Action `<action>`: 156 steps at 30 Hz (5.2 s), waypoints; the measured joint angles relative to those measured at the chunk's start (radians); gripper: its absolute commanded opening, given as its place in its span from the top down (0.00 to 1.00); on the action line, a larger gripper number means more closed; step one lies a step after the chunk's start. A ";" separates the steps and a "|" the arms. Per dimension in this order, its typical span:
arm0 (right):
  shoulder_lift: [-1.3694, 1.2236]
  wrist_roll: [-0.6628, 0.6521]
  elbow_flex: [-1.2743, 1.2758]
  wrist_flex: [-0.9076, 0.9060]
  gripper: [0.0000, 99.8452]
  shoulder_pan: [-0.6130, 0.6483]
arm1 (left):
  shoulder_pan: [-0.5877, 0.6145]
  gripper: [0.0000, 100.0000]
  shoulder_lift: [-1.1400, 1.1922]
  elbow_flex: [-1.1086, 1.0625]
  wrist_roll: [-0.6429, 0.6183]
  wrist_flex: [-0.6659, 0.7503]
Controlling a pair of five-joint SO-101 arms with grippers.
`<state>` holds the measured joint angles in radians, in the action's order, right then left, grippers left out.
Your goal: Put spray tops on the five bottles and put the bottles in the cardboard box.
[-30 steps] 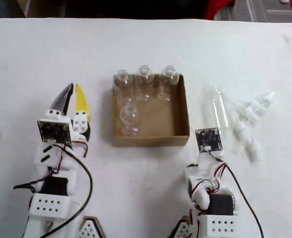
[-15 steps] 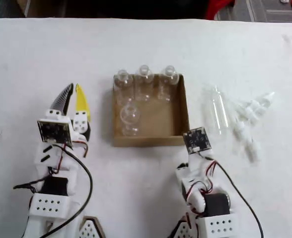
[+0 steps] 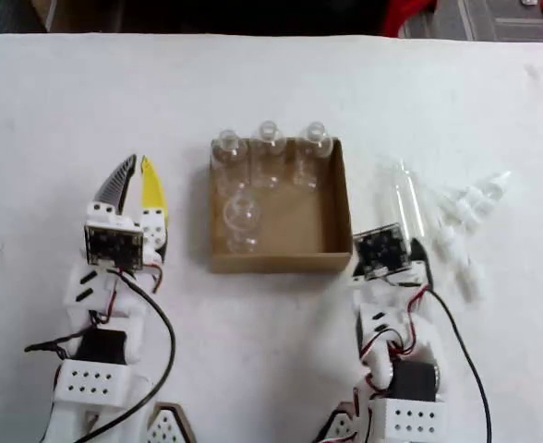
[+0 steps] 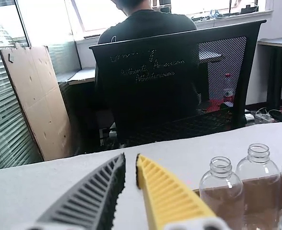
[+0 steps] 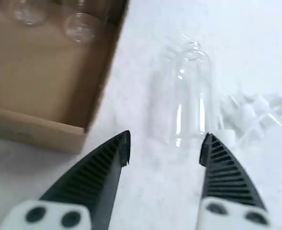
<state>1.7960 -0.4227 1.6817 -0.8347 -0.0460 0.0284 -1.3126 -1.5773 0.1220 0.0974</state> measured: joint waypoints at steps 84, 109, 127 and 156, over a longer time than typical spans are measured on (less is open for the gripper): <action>-2.782 -0.006 -2.855 -0.760 0.84 -0.037 | -0.034 0.95 0.000 -0.011 0.000 0.000; -2.839 -0.006 -2.860 -0.760 0.84 -0.055 | -0.034 0.95 0.000 -0.011 0.000 0.000; -2.877 -0.006 -2.871 -0.726 0.98 -0.061 | -0.034 0.95 0.000 -0.011 0.000 0.000; -2.499 0.098 -3.153 -0.868 0.98 -0.181 | -0.051 0.95 0.000 -0.011 0.000 0.000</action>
<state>-0.7035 -0.3245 -1.4714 -1.7031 -0.2271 -0.0222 -1.3126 -1.5881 0.1220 0.0974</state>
